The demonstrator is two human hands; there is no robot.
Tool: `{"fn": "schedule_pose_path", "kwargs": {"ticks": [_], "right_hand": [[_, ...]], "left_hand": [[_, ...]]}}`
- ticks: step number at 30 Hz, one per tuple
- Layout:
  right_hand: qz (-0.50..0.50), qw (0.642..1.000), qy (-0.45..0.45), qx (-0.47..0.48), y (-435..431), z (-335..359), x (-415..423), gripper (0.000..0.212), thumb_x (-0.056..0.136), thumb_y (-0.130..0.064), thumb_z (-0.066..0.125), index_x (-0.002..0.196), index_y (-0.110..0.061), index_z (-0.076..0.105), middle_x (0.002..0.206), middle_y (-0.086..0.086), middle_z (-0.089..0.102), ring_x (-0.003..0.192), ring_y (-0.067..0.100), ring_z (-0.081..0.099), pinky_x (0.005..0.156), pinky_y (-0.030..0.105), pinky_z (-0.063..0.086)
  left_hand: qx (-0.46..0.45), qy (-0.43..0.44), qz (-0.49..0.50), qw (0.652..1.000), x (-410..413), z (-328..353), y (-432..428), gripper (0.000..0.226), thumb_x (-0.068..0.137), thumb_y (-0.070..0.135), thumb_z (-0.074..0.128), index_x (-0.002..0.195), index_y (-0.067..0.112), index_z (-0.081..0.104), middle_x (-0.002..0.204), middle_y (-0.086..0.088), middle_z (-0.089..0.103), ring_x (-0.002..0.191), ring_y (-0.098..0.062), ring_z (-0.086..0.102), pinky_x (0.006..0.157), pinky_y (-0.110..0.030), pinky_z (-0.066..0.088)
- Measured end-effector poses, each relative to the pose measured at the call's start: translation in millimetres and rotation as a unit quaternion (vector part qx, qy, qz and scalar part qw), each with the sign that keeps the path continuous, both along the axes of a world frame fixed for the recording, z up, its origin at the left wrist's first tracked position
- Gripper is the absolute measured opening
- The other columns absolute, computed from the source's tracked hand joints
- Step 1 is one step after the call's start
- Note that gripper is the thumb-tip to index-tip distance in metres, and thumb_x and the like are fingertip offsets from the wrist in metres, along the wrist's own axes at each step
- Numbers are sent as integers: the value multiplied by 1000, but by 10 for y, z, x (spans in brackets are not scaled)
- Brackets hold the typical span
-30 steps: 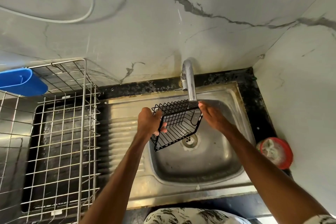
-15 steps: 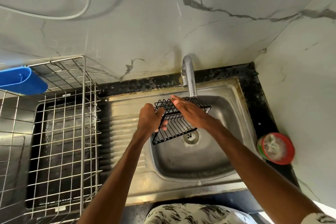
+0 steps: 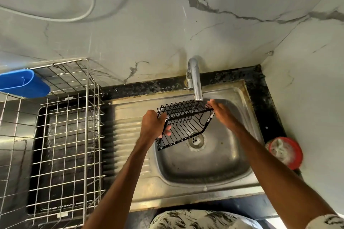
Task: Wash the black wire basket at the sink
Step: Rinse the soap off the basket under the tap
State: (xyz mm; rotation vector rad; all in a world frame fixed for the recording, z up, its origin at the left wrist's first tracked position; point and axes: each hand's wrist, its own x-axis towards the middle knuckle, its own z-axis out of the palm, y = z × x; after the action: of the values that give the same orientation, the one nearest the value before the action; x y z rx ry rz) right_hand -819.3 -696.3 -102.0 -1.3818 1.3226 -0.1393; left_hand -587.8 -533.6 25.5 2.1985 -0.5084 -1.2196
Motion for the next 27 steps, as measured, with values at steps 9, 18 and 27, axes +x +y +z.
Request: {"fn": "schedule_pose_path", "kwargs": {"ticks": [9,18,27], "right_hand": [[-50,992,-84,83,90,362,167,32,104,-29,55,128,-9,62,126,14,68,119,31,65,108,52,45],[51,990,-63,112,-106,562,149,27,88,-30,77,108,-13,72,93,-1,78,89,17,72,95,38,50],[40,998,12,-53,-154,824,199,25,74,-17,88,96,-12,77,85,1,78,75,11,76,69,23,60]], "left_hand": [[-21,3,8,1000,-8,35,87,27,107,15,48,86,-1,55,64,-15,73,56,-30,75,43,-27,42],[-8,-6,-14,1000,94,-128,355,30,105,16,43,86,7,64,73,-8,78,75,-31,79,64,-41,59],[23,4,22,999,179,-591,397,10,97,20,68,95,13,75,91,-9,80,84,-28,78,83,-49,63]]}}
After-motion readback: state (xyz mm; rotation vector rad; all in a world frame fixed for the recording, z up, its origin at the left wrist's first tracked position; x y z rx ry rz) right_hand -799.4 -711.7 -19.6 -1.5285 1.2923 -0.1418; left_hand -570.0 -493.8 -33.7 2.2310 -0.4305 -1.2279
